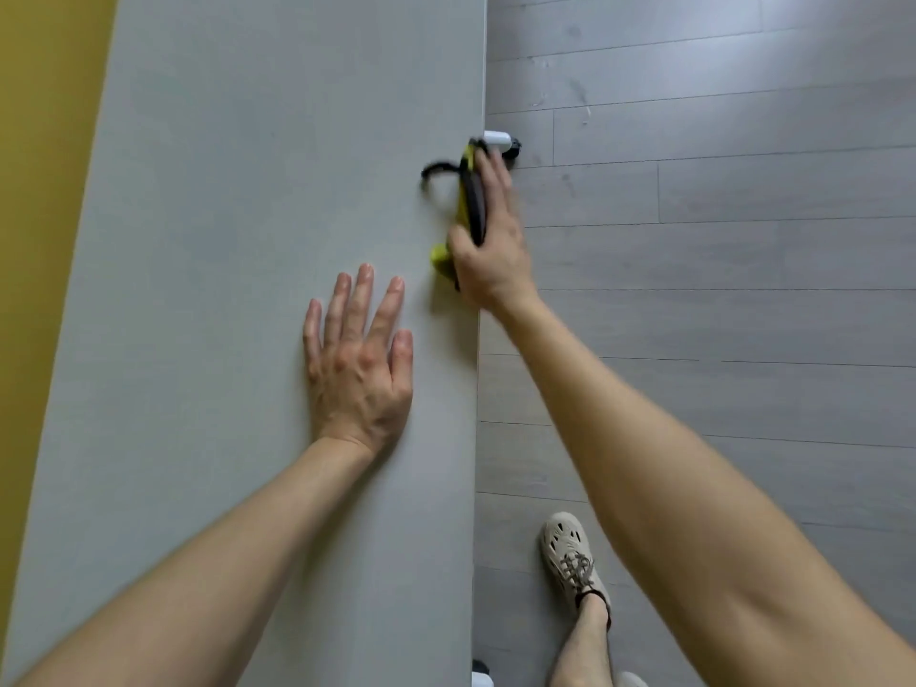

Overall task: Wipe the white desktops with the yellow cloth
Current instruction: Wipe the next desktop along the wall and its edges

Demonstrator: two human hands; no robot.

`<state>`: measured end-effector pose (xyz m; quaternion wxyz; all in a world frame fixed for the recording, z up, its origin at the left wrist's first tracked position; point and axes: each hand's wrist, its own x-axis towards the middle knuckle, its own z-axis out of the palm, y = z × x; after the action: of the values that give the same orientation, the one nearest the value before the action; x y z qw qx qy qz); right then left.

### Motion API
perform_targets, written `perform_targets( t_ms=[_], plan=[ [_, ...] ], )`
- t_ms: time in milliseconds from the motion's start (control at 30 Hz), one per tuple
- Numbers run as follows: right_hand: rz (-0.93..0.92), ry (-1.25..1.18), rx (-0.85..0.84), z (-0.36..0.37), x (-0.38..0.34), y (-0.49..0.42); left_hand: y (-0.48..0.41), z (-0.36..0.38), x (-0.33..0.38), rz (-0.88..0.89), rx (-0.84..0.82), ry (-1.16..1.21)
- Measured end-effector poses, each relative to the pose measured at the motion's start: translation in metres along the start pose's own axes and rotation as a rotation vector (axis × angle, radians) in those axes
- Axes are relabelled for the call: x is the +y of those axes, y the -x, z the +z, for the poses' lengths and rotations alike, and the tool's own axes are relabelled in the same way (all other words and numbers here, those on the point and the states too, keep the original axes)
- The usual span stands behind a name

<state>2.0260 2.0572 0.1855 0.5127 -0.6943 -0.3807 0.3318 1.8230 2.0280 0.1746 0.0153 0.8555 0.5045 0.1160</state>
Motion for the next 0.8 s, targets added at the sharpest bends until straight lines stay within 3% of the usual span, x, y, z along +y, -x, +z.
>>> perform_targets(
  t_ms=[133,233,333,433,700,800],
  plan=[
    [0.004,0.033,0.02,0.004,0.003,0.0,-0.001,0.002,-0.001,-0.01,-0.001,0.005],
    [-0.044,0.014,0.011,0.006,0.011,0.109,0.0,0.002,-0.002,-0.006,0.006,0.002],
    [0.021,-0.015,-0.069,0.002,0.013,0.245,-0.001,0.003,-0.005,-0.001,0.003,0.003],
    [0.064,-0.018,-0.099,0.003,0.013,0.303,-0.001,0.002,-0.005,-0.007,-0.011,0.014],
    [0.028,-0.023,-0.017,0.003,0.007,0.094,-0.002,0.004,-0.004,-0.007,0.025,0.016],
    [0.034,0.024,-0.013,0.002,0.004,0.068,-0.004,0.003,-0.002,-0.026,0.04,0.04]
  ],
)
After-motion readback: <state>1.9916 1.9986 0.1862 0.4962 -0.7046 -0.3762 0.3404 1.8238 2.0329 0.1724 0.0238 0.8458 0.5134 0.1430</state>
